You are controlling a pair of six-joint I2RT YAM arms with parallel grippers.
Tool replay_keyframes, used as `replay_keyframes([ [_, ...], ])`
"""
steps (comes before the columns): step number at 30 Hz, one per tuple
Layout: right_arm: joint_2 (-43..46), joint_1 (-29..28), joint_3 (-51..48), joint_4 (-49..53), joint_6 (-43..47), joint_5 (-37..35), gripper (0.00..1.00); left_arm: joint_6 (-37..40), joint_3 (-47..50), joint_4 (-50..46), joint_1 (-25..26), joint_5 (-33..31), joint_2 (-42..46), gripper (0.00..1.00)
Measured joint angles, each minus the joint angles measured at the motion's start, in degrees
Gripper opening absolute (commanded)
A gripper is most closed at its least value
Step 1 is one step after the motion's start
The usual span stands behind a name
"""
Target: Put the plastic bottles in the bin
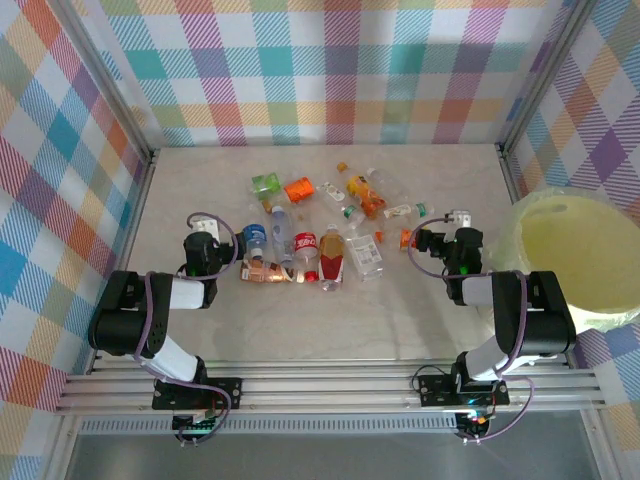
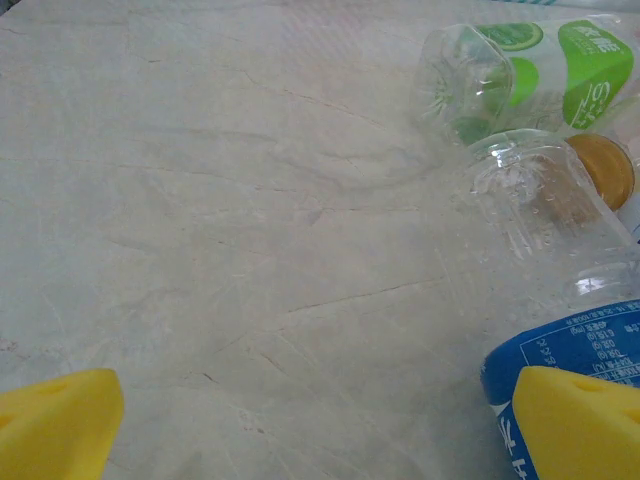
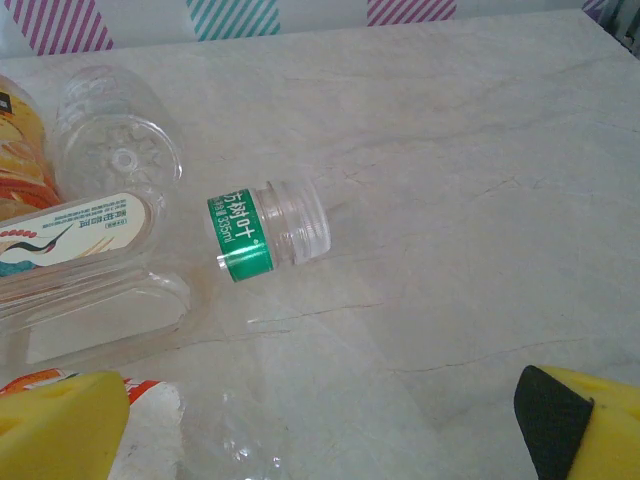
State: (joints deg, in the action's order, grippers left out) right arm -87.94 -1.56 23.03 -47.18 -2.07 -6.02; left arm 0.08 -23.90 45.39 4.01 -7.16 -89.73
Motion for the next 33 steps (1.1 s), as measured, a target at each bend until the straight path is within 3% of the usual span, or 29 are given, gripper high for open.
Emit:
replay_keyframes([
  [27, 0.00, 0.00, 0.00, 0.00, 0.00, 0.02, 1.00, -0.02, 0.00, -0.09, 0.00, -0.02, 0.00, 1.00],
  [33, 2.54, -0.66, 0.61, 5.07, 0.92, 0.52, 1.00, -0.07, -4.22, -12.39, 0.00, -0.13, 5.29, 1.00],
])
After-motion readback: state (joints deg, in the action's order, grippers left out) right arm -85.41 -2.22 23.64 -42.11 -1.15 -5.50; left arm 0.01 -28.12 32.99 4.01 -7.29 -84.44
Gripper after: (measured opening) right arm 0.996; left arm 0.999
